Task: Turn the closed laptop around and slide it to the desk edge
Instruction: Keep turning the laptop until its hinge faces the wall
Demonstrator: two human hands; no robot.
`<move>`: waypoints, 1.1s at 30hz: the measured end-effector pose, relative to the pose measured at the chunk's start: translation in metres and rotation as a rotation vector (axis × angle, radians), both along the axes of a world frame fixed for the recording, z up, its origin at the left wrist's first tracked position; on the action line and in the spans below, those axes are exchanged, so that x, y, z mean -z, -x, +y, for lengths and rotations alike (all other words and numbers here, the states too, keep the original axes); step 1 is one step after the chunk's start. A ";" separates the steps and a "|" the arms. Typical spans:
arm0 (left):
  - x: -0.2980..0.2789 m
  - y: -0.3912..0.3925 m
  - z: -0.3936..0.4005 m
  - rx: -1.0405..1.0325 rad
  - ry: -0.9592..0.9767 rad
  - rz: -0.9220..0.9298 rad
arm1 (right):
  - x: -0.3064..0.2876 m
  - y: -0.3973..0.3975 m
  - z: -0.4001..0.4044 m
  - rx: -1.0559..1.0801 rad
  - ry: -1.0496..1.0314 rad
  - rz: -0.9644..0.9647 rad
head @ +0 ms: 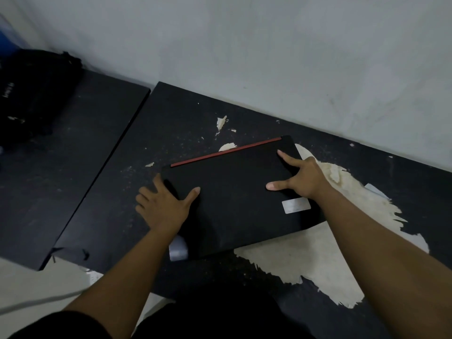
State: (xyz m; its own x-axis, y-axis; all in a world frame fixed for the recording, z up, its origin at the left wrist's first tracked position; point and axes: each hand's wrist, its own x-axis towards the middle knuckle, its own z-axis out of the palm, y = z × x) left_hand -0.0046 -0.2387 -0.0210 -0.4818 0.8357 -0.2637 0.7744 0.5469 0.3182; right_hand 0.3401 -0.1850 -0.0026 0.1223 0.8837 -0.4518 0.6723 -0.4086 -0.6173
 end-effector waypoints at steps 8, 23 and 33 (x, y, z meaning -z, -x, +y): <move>0.009 0.017 0.003 -0.099 -0.013 -0.625 | -0.026 0.008 0.000 -0.012 0.034 0.064; -0.012 0.005 0.032 0.245 0.091 -0.445 | 0.001 0.007 -0.070 0.185 0.043 0.056; -0.019 -0.026 0.044 0.388 0.129 -0.470 | 0.009 0.003 -0.128 0.421 -0.063 0.030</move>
State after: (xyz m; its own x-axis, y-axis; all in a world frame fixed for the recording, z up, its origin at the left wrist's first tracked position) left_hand 0.0211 -0.1949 -0.0022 0.0422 0.8736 -0.4848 0.7177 0.3110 0.6230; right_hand 0.3371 -0.3131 -0.0117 0.4658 0.7857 -0.4072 0.4362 -0.6042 -0.6669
